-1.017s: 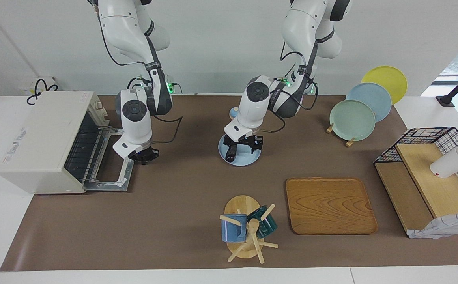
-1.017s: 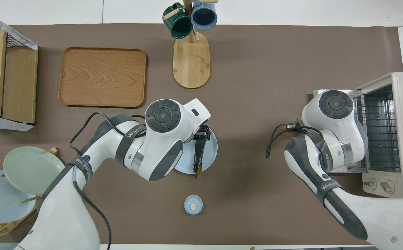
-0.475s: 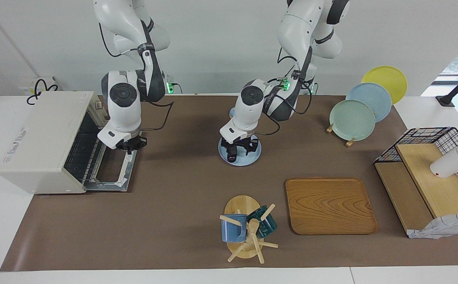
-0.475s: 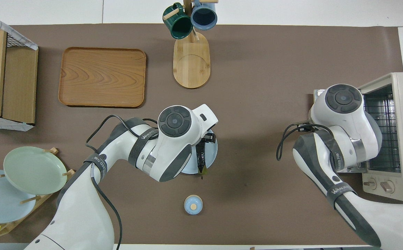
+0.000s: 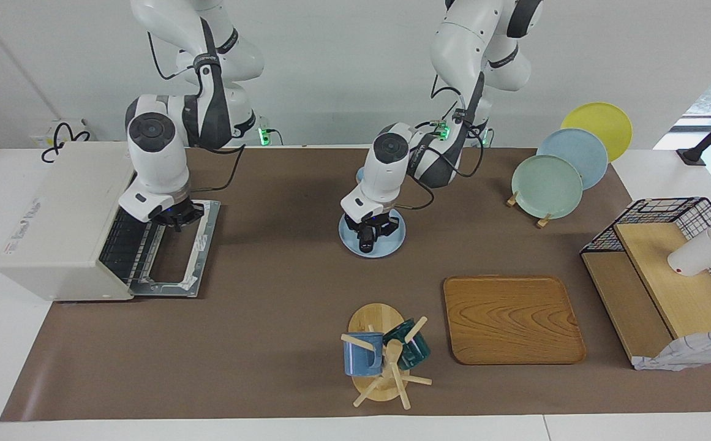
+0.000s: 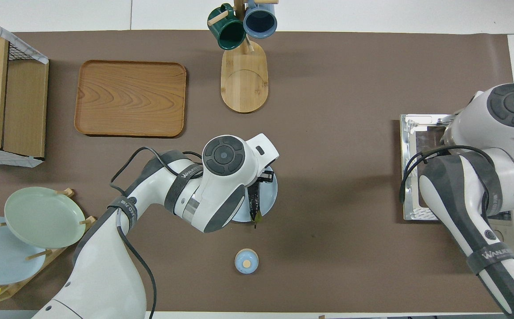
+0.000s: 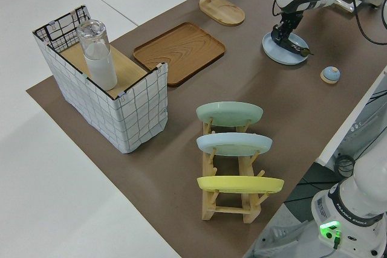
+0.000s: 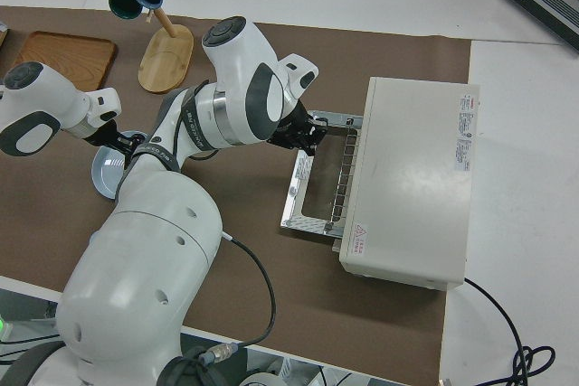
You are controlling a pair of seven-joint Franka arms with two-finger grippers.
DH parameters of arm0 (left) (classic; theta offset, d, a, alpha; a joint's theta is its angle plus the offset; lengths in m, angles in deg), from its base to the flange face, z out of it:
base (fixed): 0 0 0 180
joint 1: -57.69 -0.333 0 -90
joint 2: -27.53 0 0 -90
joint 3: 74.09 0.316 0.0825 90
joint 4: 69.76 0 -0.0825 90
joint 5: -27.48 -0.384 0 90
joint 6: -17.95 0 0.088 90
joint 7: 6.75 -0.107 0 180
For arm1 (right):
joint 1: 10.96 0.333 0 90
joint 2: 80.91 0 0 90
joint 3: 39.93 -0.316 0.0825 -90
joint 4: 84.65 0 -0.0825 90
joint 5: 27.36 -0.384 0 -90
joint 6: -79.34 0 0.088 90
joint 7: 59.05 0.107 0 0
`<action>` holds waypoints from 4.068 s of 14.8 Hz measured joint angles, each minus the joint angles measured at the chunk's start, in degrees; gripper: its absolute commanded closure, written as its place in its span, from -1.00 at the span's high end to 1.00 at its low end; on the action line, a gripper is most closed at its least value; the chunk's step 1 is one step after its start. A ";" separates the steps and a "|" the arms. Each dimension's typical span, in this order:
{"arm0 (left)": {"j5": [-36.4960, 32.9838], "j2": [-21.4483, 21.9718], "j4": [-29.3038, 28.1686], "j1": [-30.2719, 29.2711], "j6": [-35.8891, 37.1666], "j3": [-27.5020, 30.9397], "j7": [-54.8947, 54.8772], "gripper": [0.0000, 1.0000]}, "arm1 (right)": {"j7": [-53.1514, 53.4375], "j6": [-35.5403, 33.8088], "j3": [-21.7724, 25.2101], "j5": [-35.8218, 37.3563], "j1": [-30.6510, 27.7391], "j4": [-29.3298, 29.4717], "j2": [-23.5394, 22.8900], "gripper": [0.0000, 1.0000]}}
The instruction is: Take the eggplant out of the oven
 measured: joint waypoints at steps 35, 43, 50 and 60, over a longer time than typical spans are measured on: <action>0.60 -7.41 30.94 -34.19 22.35 1.52 -29.36 1.00 | -15.24 -6.06 -0.67 4.71 -7.97 4.21 2.85 -1.00; 0.49 12.75 29.50 -34.69 43.99 4.88 -23.29 1.00 | -19.60 -21.12 -0.14 -4.14 -12.64 18.37 0.77 -0.82; -1.30 20.81 15.21 -34.87 40.68 3.62 -20.88 1.00 | -15.52 -27.67 -1.18 -8.52 -11.03 24.66 0.43 1.00; -3.16 21.51 19.58 -36.54 50.93 1.03 -20.79 1.00 | -9.11 -27.19 -1.12 -9.36 -9.59 20.96 4.47 1.00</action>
